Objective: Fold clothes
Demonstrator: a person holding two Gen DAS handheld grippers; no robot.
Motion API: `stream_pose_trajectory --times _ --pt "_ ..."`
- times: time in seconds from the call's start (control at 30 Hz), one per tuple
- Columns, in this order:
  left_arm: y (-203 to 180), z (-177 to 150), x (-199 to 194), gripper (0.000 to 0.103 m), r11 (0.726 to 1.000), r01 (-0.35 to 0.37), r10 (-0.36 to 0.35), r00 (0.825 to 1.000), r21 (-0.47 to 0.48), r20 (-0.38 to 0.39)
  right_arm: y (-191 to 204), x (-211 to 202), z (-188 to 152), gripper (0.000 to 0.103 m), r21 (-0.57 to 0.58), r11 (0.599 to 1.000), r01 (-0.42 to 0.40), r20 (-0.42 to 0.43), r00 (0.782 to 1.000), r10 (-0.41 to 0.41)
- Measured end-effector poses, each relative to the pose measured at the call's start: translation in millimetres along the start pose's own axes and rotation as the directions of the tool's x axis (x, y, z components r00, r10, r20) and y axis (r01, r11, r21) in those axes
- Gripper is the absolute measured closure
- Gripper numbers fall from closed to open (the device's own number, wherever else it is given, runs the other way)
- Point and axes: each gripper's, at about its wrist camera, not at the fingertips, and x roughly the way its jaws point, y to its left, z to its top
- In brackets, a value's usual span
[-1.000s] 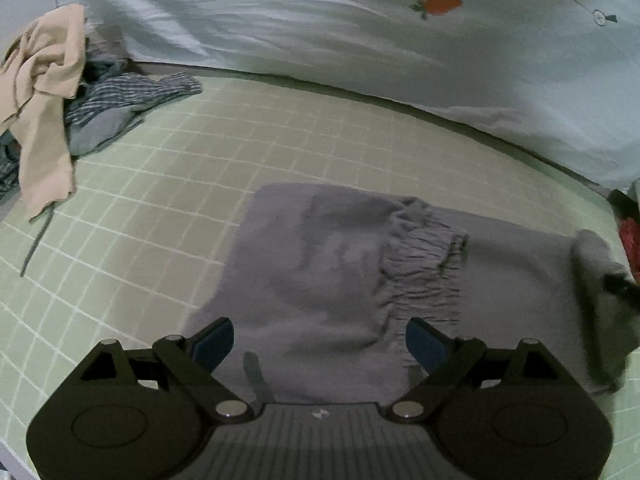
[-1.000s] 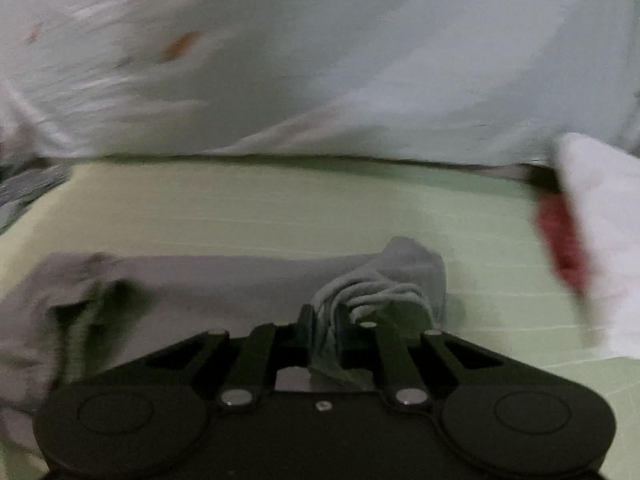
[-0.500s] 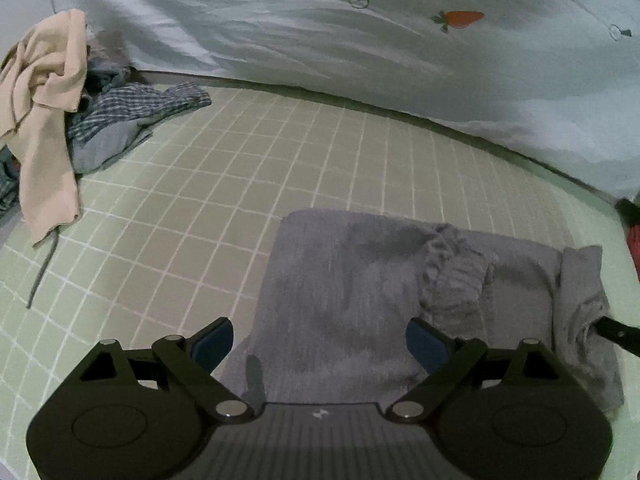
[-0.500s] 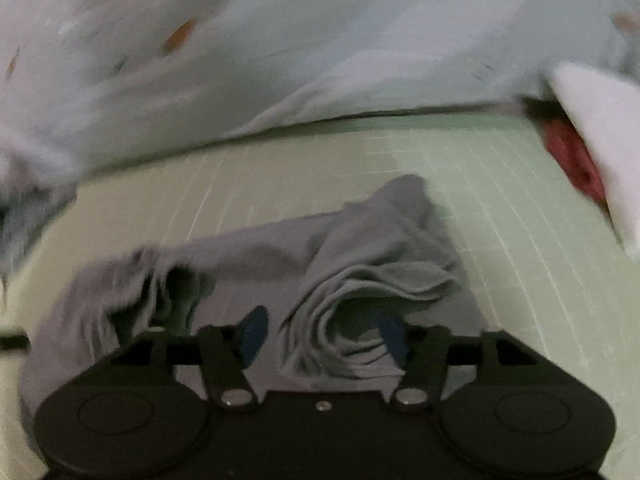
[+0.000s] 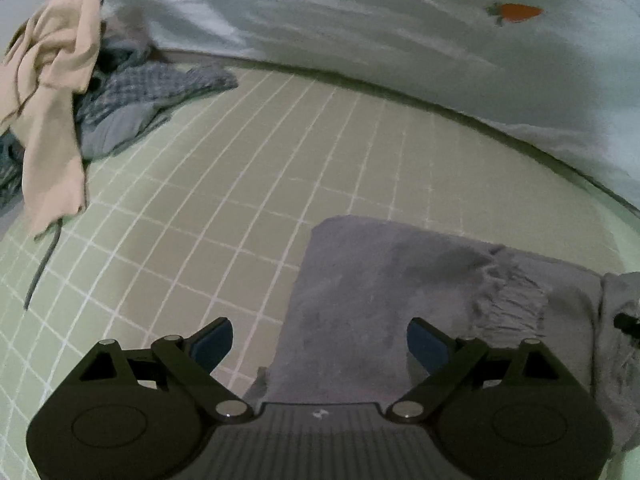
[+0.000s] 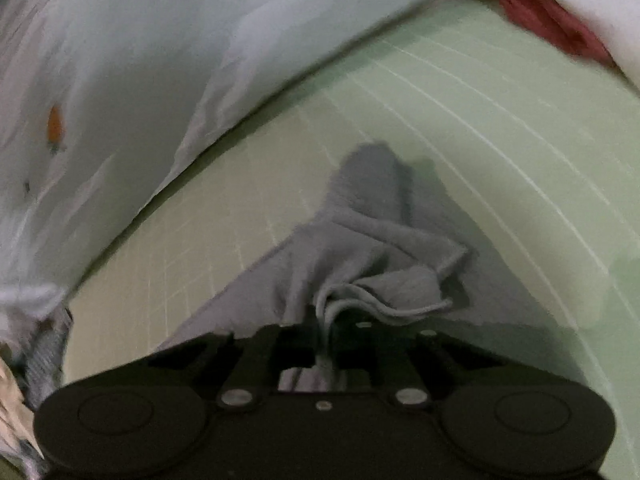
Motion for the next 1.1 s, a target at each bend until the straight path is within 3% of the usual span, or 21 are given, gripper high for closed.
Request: stream_pose_trajectory --times 0.17,0.23,0.27,0.3,0.4,0.5,0.6,0.7,0.87,0.93,1.0,1.1 --pt "-2.5 -1.6 0.9 0.009 1.000 -0.018 0.018 1.000 0.009 -0.005 56.2 10.6 -9.8 0.095 -0.266 0.960 -0.092 -0.042 0.996 0.084" --pt "-3.9 -3.8 -2.2 0.009 1.000 -0.013 0.013 1.000 0.018 -0.001 71.9 8.1 -15.9 0.080 -0.334 0.932 -0.138 -0.068 0.990 0.122" --pt "-4.6 -5.0 -3.7 0.009 1.000 -0.011 0.011 1.000 0.023 0.001 74.6 2.8 -17.9 0.064 -0.346 0.927 -0.147 -0.057 0.989 0.136" --pt "-4.8 -6.3 -5.2 0.009 1.000 -0.010 0.010 1.000 0.027 0.004 75.5 -3.8 -19.4 0.057 -0.351 0.924 -0.151 -0.038 0.988 0.148" --pt "-5.1 -10.6 -10.9 0.009 0.999 -0.012 0.011 1.000 0.032 0.010 59.0 -22.9 -17.0 0.055 -0.307 0.948 -0.086 0.028 0.995 0.099" --pt "-4.6 -15.1 -16.3 0.009 1.000 -0.004 0.004 1.000 0.026 0.010 28.5 -34.7 -13.7 0.044 -0.234 0.972 0.027 0.068 0.998 -0.011" --pt "-4.5 -20.0 -22.0 0.009 1.000 0.008 -0.009 1.000 0.029 0.012 -5.2 -39.5 -17.6 0.039 -0.129 0.988 0.091 0.035 0.996 -0.087" --pt "-5.4 -27.3 -29.0 0.009 0.999 0.013 -0.014 1.000 0.040 0.014 -27.8 -42.9 -33.2 0.033 -0.060 0.992 0.108 -0.003 0.994 -0.108" --pt "-6.2 -46.7 -43.4 0.009 0.997 0.004 -0.004 1.000 0.083 0.006 -29.6 -48.6 -58.6 0.036 -0.062 0.997 0.046 -0.017 0.999 -0.047" --pt "-3.7 -54.9 -50.8 0.009 0.995 0.012 -0.012 1.000 0.103 0.008 -22.3 -48.2 -63.2 0.052 -0.097 0.995 0.035 -0.015 0.999 -0.036" --pt "-1.1 -62.0 -57.1 0.009 0.992 0.013 -0.015 1.000 0.123 0.013 -15.2 -47.8 -67.9 0.085 -0.132 0.991 0.024 -0.015 1.000 -0.026" --pt "5.1 -72.4 -66.6 0.009 0.987 0.004 -0.008 1.000 0.159 0.024 -3.7 -55.9 -80.1 0.095 -0.166 0.986 -0.005 -0.004 1.000 0.004"
